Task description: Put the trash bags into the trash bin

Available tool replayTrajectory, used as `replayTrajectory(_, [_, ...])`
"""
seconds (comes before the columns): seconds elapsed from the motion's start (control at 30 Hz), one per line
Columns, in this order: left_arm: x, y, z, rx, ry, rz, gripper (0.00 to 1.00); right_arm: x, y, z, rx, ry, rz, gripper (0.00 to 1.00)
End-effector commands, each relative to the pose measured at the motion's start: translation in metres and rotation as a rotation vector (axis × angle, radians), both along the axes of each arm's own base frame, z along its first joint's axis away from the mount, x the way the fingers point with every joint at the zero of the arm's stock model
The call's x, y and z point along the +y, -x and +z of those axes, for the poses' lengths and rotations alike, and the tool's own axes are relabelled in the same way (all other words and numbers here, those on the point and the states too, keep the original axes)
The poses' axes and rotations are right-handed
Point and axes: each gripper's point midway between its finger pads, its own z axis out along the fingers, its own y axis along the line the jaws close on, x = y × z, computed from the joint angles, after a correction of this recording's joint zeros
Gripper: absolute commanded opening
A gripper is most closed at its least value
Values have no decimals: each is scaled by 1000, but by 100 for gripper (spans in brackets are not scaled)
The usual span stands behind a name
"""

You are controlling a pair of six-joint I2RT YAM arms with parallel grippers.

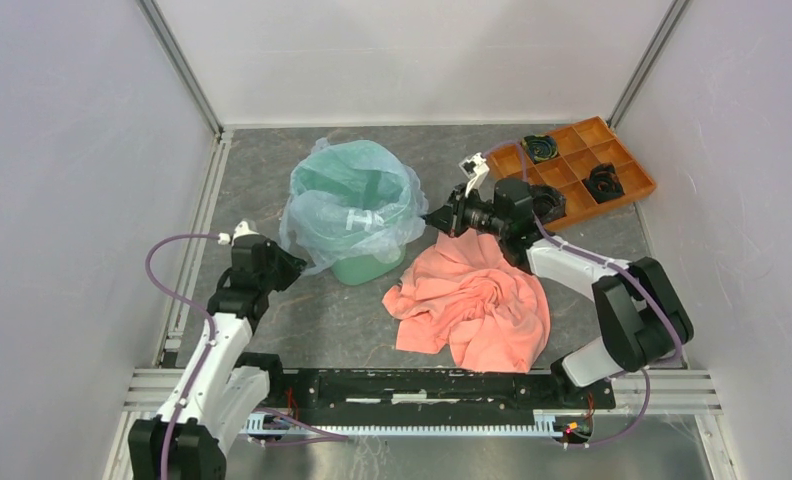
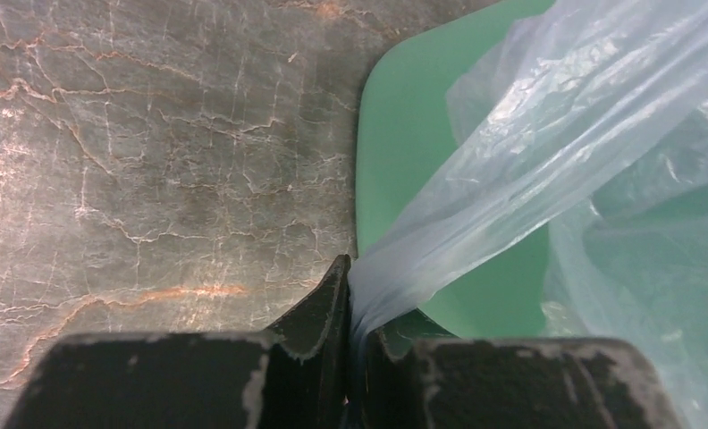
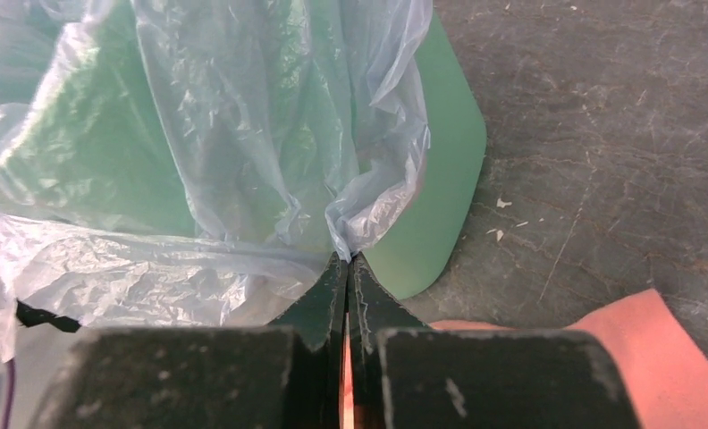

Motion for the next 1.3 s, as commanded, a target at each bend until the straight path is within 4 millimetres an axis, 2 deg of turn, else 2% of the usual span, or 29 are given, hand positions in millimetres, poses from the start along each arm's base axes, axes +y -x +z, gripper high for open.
replayTrajectory(0.0, [7,-10,-5,-6,6,66,13,5,-18,-5,-59,3,-11,1])
replayTrajectory(0.23, [24,-13,-36,109,-66,139,2,16,-40,-25,-28,8,-16,1])
replayTrajectory(0.5, [28,-27,-44,116,-84,160,2,23,-54,-49,-15,57,-26,1])
replayTrajectory(0.7, [24,-11,-76,210,-24,206,2,24,-45,-74,-3,125,-12,8])
replayTrajectory(0.8, [24,-8,-80,198,-3,224,2,21,-42,-84,4,148,-11,11])
replayTrajectory(0.93, [21,-4,-88,212,22,233,8,19,-44,-98,26,182,-17,11])
replayTrajectory(1.03, [18,0,-96,236,39,227,9,13,-48,-107,30,225,-42,11])
replayTrajectory(1.27, [26,12,-101,264,26,290,9,7,-51,-121,45,299,-51,18])
